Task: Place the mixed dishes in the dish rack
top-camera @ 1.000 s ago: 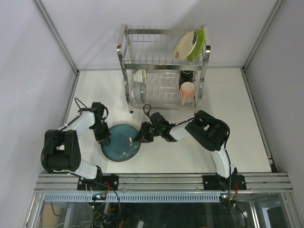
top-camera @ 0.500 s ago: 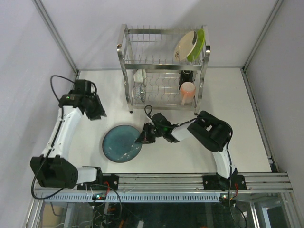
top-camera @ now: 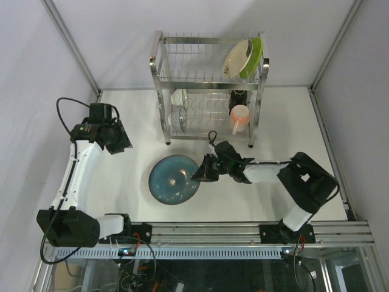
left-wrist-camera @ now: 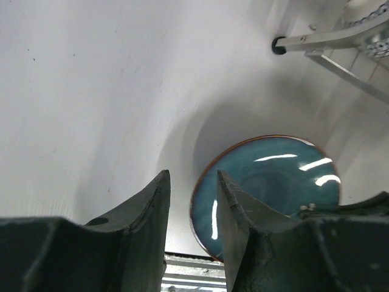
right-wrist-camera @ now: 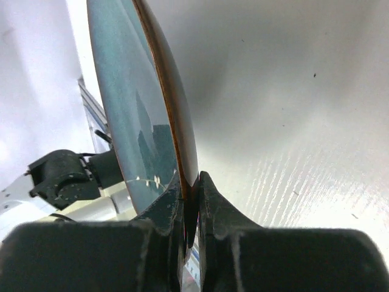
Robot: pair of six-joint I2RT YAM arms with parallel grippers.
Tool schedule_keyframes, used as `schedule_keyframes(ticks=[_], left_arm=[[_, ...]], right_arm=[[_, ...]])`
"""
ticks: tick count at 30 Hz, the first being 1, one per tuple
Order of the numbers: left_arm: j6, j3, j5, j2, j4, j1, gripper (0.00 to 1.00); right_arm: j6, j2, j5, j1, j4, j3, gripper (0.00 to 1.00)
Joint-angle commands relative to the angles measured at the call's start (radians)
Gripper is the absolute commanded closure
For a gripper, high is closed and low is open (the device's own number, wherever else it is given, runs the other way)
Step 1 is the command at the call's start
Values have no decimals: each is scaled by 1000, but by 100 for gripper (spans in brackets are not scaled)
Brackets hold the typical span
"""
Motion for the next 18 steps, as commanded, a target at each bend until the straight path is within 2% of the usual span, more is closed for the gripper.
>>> schedule_keyframes(ticks=[1, 9, 18], left_arm=[[1, -42, 5, -8, 56, 6, 59], [25, -49, 13, 10, 113, 7, 57], [28, 47, 63, 149, 256, 8, 55]], right_arm=[[14, -164, -62, -39, 138, 8, 100], [24, -343, -70, -86, 53, 4, 100], [-14, -568, -56, -155, -293, 129, 100]])
